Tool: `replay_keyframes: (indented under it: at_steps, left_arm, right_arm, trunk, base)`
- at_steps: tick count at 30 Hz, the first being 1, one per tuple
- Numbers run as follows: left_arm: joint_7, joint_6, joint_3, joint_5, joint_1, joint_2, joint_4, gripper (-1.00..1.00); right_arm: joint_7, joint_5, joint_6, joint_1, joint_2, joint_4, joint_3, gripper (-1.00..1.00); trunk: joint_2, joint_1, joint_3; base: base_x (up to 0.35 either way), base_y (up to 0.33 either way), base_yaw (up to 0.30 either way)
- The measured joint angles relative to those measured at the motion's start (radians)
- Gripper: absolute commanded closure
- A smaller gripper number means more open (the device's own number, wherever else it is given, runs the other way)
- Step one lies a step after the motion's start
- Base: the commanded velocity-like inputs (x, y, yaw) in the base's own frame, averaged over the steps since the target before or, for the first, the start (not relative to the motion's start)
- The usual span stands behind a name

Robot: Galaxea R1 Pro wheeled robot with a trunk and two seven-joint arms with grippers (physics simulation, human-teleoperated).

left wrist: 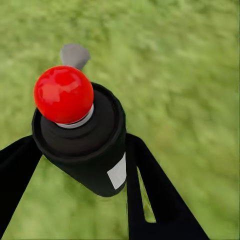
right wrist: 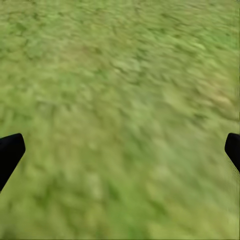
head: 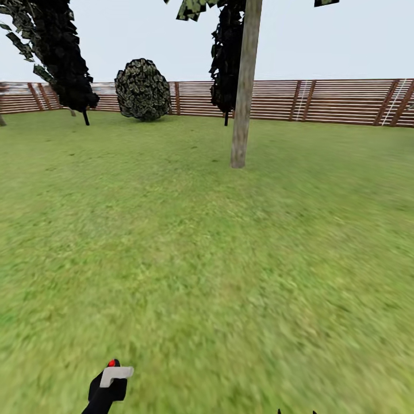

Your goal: In the garden, pick up the pesticide atomizer on the floor and spray pesticide onto both trees until each tree trunk is fully covered.

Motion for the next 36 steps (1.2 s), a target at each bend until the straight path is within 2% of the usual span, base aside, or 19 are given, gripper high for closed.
replay_keyframes:
  at_steps: [36]
  left_arm:
    - [0.0, 0.0, 0.0, -0.001, 0.0, 0.0, 0.0, 1.0]
  right_arm:
    - [0.0, 0.001, 0.0, 0.0, 0.0, 0.0, 0.0, -1.0]
  trunk:
    - [0.0, 0.0, 0.0]
  base:
    - [0.314, -0.074, 0.0]
